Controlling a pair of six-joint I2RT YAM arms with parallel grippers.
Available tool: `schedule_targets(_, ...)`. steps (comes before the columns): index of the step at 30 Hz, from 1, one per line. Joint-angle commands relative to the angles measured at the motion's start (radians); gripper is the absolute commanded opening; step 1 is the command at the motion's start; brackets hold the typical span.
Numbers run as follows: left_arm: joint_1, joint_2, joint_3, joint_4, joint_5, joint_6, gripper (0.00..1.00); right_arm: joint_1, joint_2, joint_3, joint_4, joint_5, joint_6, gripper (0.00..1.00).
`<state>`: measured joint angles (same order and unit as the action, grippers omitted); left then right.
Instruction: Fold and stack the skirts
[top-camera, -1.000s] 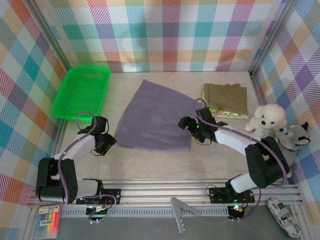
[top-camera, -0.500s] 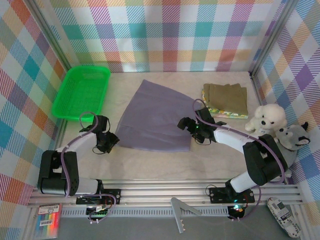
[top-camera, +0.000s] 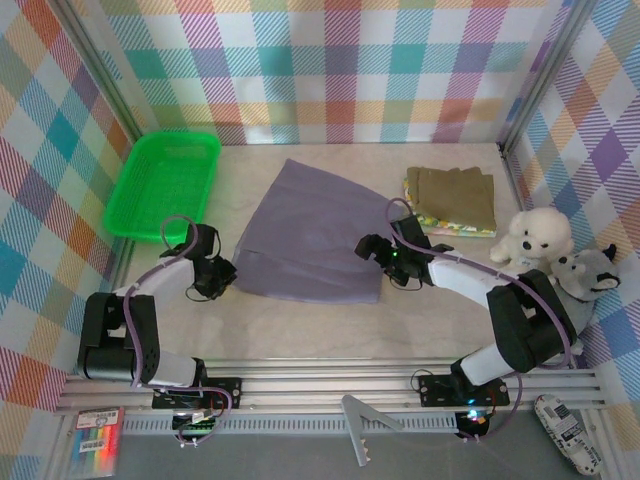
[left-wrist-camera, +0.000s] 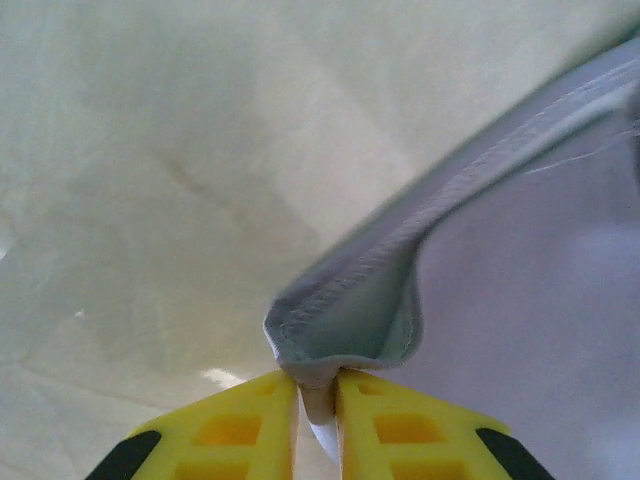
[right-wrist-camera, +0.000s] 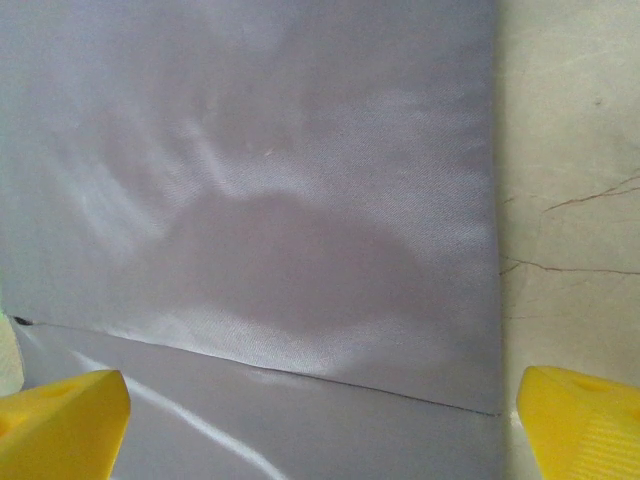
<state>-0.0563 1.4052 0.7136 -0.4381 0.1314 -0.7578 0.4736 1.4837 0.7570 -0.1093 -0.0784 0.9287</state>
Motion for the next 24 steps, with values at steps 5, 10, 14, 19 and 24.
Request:
schedule_targets(5, -0.007, -0.081, 0.002, -0.064, -0.051, 0.017, 0.07, 0.002, -0.060, -0.035, -0.021, -0.001, -0.035, 0.99)
schedule_targets(10, -0.010, -0.084, -0.030, -0.067, -0.049, -0.003, 0.03, 0.003, -0.145, -0.103, -0.031, -0.061, -0.207, 0.98)
schedule_targets(14, -0.010, -0.041, -0.025, -0.074, -0.049, -0.012, 0.00, 0.052, -0.192, -0.065, -0.123, -0.148, -0.424, 0.87)
schedule_targets(19, -0.009, -0.003, -0.035, -0.083, -0.059, -0.044, 0.00, 0.246, -0.097, 0.206, -0.480, -0.036, -0.876, 0.79)
schedule_targets(24, -0.008, 0.006, -0.047, -0.073, -0.060, -0.075, 0.00, 0.335, -0.040, 0.191, -0.542, 0.023, -1.301, 0.68)
